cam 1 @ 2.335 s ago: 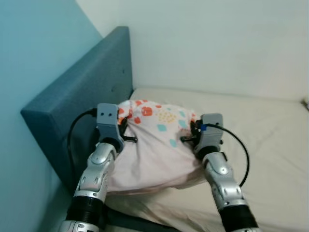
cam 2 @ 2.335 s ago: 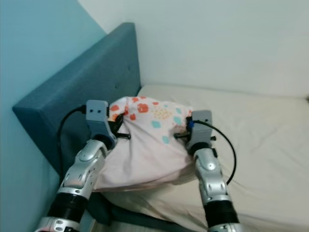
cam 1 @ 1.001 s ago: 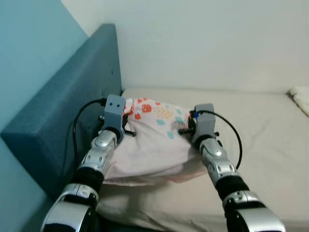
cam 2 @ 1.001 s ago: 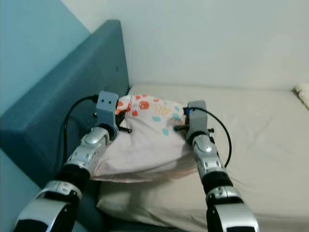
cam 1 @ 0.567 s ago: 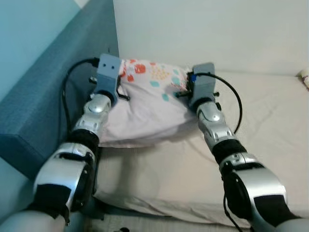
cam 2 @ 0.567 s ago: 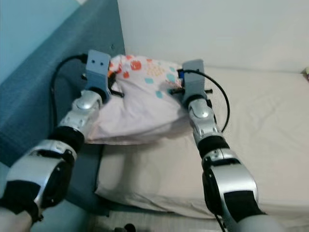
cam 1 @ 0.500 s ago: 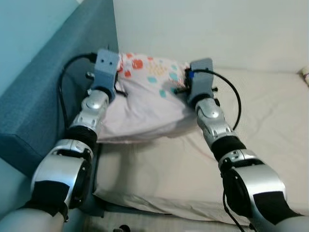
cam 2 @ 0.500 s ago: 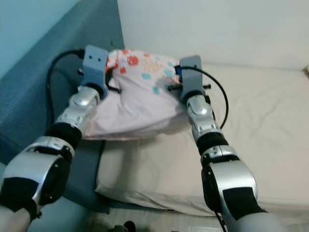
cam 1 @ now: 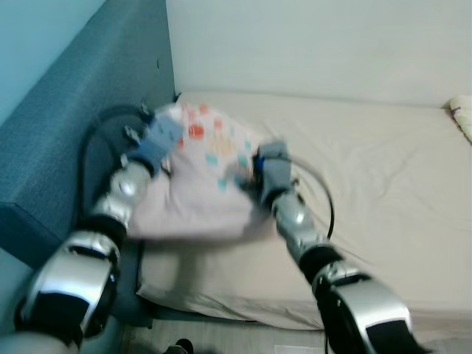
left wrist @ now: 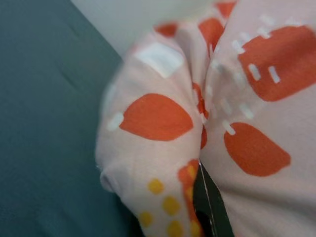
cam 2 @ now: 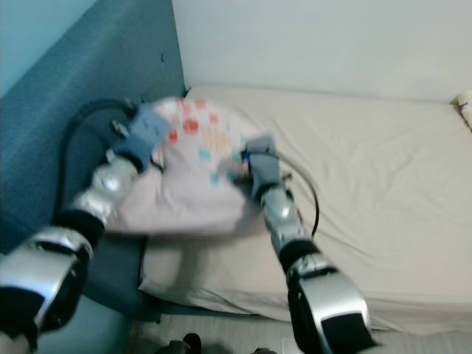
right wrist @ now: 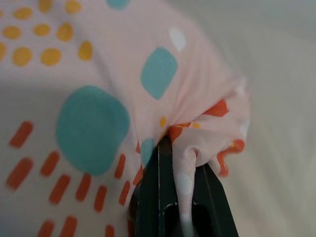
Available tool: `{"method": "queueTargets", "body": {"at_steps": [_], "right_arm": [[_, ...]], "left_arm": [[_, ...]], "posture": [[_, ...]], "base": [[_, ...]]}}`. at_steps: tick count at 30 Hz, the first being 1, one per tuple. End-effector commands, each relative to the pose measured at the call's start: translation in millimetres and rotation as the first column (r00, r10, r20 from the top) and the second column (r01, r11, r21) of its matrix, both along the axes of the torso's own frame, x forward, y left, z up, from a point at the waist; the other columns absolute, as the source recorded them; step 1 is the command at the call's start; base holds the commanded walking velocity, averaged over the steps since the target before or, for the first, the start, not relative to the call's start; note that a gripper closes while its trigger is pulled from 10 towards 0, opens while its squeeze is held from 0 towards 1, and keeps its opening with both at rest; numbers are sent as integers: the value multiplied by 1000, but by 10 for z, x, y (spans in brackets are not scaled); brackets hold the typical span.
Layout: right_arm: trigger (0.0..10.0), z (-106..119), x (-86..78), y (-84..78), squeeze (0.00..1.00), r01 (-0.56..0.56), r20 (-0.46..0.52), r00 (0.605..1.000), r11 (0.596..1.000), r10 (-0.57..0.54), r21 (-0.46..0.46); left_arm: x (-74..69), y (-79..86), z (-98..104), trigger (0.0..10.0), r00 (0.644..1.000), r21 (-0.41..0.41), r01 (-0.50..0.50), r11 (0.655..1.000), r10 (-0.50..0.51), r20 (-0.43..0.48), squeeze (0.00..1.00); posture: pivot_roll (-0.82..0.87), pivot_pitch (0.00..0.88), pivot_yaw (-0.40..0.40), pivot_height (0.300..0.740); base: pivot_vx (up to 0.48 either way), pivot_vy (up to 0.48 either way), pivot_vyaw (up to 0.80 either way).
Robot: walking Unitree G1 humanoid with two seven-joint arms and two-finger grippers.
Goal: Clean up the room
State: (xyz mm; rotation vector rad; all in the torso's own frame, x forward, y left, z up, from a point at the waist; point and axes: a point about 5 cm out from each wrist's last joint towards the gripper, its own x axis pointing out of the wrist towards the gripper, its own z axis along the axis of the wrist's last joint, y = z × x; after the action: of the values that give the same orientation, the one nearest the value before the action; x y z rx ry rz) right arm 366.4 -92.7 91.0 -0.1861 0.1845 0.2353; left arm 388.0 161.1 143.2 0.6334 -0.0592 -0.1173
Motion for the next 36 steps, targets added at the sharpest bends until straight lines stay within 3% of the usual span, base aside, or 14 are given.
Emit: {"method": "queueTargets", "body": {"at_steps": [1,4,10,17,22,23,24,25,26,27,28,35,36], "right_arm": [[10000,-91,-44,30,0,-9,-53,999,1000,9,-3],[10000,-280,-145,-7,0,31,-144,989,999,-28,19],[10000,-366,-183,-47,0,65,-217,975,997,-55,42],[10000,-350,-163,-87,0,70,-223,973,997,-62,28],[10000,-354,-154,-174,0,74,-216,973,995,-87,-68],[10000,-360,-159,-179,0,72,-214,973,994,-87,-77],[10000,-360,-159,-179,0,72,-214,973,994,-87,-77],[10000,-364,-162,-182,165,76,-215,972,994,-91,-77],[10000,-364,-162,-182,165,76,-215,972,994,-91,-77],[10000,-367,-163,-189,788,84,-215,971,993,-100,-79],[10000,-372,-166,-193,1000,92,-218,970,993,-106,-73],[10000,-384,-179,-160,1000,98,-216,970,992,-114,-84],[10000,-378,-177,-144,0,95,-211,971,992,-111,-85]], "left_arm": [[-9,-46,-35,10000,1000,23,-10,1000,10,4,0],[-93,-116,-257,10000,996,-20,-77,997,76,-45,0],[-156,-239,-432,10000,985,-111,-116,987,100,-138,0],[-169,-279,-474,10000,980,-139,-125,982,100,-173,0],[-209,-377,-555,10000,972,-173,-113,978,73,-223,0],[-211,-395,-566,10000,968,-193,-113,975,64,-241,1000],[-211,-395,-566,10000,968,-193,-113,975,64,-241,1000],[-211,-403,-568,10000,967,-202,-112,973,60,-248,1000],[-211,-403,-568,10000,967,-202,-112,973,60,-248,1000],[-212,-410,-571,10000,966,-212,-112,971,56,-254,1000],[-212,-419,-572,10000,964,-220,-114,969,55,-259,1000],[-220,-457,-576,10000,967,-212,-100,972,45,-249,1000],[-216,-447,-565,10000,970,-197,-94,976,45,-239,145]], "posture": [[48,265,-56,734],[38,271,-56,734],[17,276,-45,734],[10,277,-44,734],[-2,281,-45,734],[-1,282,-45,734],[-1,282,-45,734],[-1,282,-47,734],[-1,282,-47,734],[0,282,-47,734],[0,281,-47,734],[-3,277,-46,734],[-5,274,-46,734]], "base": [[0,0,0],[0,0,0],[0,0,0],[0,0,0],[0,0,0],[0,0,0],[0,0,0],[0,0,0],[0,0,0],[0,0,0],[0,0,0],[0,0,0],[0,0,0]]}}
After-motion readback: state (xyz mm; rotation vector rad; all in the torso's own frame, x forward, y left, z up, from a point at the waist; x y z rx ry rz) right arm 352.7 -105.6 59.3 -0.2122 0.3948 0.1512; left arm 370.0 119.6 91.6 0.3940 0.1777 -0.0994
